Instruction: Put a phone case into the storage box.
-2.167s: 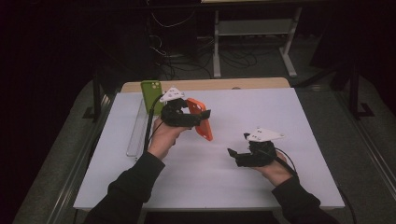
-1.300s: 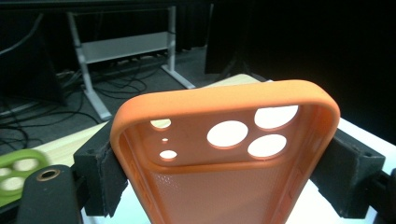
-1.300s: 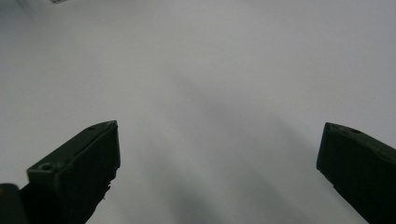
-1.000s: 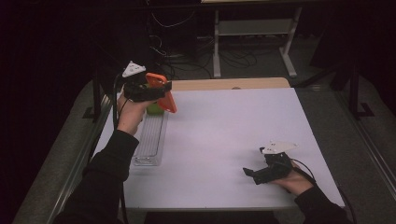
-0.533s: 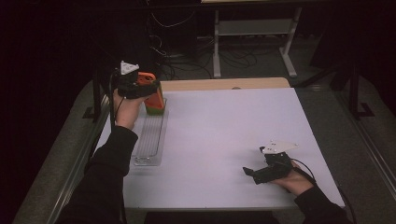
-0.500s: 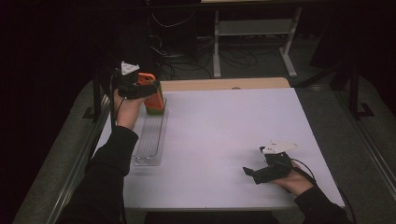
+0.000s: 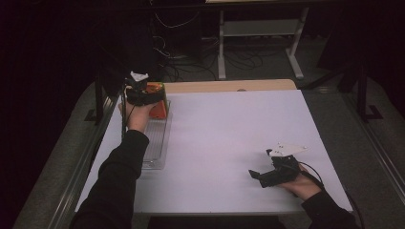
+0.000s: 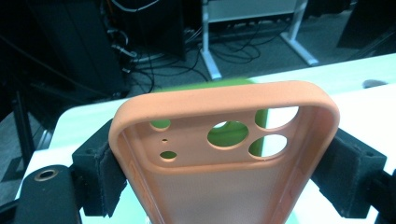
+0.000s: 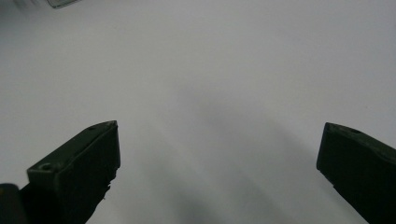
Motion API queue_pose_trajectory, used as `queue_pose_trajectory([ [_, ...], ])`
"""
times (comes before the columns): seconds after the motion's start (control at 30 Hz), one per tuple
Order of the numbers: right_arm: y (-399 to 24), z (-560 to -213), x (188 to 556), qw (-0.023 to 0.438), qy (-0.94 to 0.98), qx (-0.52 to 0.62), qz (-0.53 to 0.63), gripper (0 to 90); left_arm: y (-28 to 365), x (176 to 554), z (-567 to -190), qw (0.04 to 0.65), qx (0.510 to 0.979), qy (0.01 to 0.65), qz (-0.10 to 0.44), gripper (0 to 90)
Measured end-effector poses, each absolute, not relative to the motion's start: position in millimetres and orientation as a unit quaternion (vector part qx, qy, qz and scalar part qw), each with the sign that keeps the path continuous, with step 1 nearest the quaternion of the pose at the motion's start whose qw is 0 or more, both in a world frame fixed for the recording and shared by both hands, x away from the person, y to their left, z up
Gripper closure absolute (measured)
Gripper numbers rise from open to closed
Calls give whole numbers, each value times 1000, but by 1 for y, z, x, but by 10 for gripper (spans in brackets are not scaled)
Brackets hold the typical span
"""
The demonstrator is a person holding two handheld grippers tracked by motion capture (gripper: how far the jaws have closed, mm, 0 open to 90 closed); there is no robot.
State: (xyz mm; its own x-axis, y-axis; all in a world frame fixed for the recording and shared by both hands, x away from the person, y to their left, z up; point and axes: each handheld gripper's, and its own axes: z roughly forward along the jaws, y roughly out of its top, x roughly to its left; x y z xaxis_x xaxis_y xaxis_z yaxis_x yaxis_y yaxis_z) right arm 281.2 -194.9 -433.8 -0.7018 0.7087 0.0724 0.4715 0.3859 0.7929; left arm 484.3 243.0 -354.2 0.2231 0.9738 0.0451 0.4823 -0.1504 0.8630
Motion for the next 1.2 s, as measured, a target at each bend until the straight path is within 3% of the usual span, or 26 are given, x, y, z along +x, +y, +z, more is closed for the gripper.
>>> queue_pose_trajectory([
  [0.57, -194, -434, 281, 139, 821, 361, 420, 0, 239, 492, -374, 361, 686, 538, 331, 133],
  [0.8, -193, -433, 280, 138, 823, 359, 419, 0, 240, 496, -381, 366, 684, 545, 318, 61],
  [1.2, -193, -433, 280, 140, 824, 357, 418, 0, 248, 480, -360, 386, 702, 515, 304, 19],
])
